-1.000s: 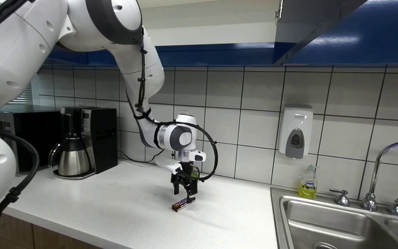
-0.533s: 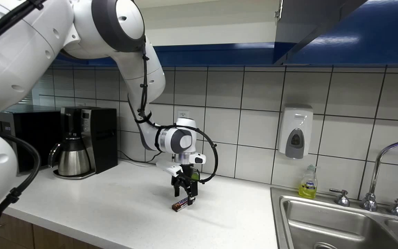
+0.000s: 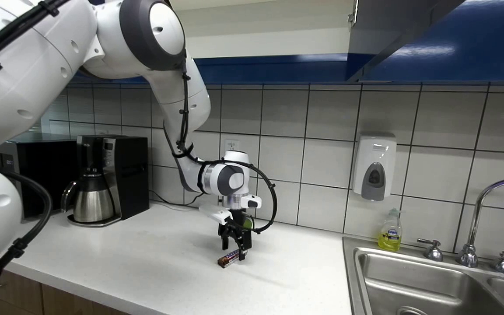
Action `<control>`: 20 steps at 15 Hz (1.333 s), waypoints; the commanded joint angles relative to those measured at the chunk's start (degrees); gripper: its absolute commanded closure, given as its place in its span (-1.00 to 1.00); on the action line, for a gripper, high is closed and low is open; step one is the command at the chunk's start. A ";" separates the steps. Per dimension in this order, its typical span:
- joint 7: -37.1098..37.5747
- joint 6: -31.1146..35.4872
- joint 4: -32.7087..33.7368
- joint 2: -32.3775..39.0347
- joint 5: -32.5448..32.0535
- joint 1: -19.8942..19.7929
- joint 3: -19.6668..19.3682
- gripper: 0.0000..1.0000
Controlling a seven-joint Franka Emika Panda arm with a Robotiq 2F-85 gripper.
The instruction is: Put the candy bar in the open cabinet
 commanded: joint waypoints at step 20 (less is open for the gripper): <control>-3.30 0.21 -2.66 -4.28 -6.88 2.27 -0.78 0.88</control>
